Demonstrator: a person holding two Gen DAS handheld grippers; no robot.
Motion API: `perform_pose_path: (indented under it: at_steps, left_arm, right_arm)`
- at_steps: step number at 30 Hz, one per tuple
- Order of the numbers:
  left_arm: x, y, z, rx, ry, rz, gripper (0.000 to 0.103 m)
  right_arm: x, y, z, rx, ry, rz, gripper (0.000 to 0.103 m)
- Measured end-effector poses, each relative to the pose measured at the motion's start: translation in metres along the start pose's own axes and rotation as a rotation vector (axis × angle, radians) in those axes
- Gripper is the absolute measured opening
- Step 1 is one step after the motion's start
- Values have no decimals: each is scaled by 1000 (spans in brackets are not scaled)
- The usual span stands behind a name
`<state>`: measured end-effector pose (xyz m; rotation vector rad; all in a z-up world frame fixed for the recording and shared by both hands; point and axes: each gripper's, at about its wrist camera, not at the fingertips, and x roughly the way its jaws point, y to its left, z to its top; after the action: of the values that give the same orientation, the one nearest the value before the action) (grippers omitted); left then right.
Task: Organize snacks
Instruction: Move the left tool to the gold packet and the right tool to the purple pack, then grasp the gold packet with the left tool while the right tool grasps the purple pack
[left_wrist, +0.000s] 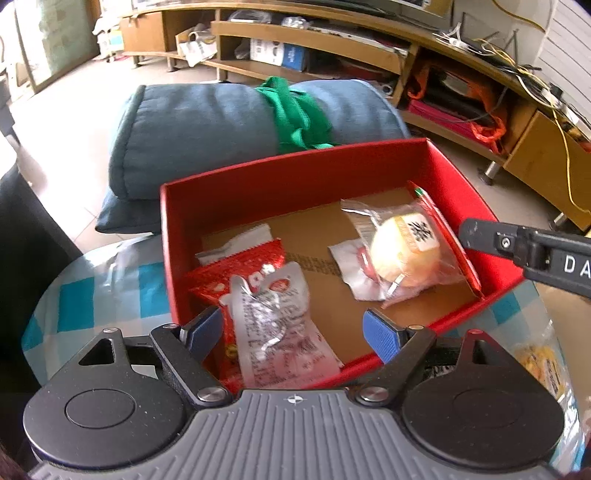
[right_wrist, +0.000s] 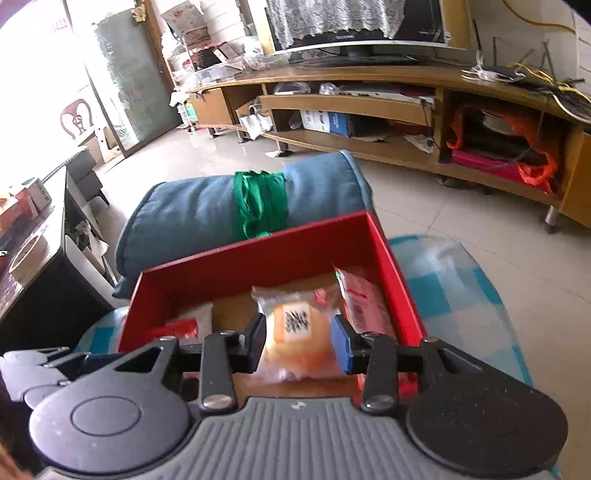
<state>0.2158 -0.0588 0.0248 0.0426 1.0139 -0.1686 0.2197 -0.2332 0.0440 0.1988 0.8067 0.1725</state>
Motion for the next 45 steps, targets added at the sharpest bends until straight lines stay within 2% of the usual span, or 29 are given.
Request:
perform_pose_path:
  at_steps: [4, 6, 10, 13, 20, 25, 31, 39, 40, 42, 45]
  left_arm:
    - [-6, -10, -9, 23, 2, -16, 88]
    - [-9, -15, -14, 34, 9, -26, 88]
    - [-13, -24, -24, 39, 25, -54, 89]
    - [-19, -35, -31, 83, -5, -14, 89]
    - [-28, -43, -43, 74, 12, -83, 90]
    - [-13, -49, -56, 72, 80, -105, 89]
    - [20, -46, -68, 36, 183, -91, 75]
    - [32, -50, -66, 38, 163, -61, 83]
    - [32, -51, -67, 44, 158, -58, 82]
    - [29, -53, -69, 61, 141, -27, 70]
    - [23, -49, -71, 60, 130, -21, 58]
  right_arm:
    - [-13, -8, -12, 11, 7, -14, 40]
    - [-19, -13, -20, 18, 16, -18, 46]
    - [-30, -23, -37, 38, 32, -26, 47]
    - [-36, -31, -46, 58, 46, -33, 47]
    - [-50, -44, -64, 120, 78, -15, 47]
    - [-61, -47, -76, 135, 97, -4, 47]
    - [-64, -50, -84, 145, 113, 15, 47]
    - [-59, -54, -89, 161, 144, 28, 47]
    - [-58, -54, -90, 158, 149, 23, 47]
    - [-58, -54, -92, 155, 160, 9, 47]
    - [-61, -56, -97, 158, 180, -17, 47]
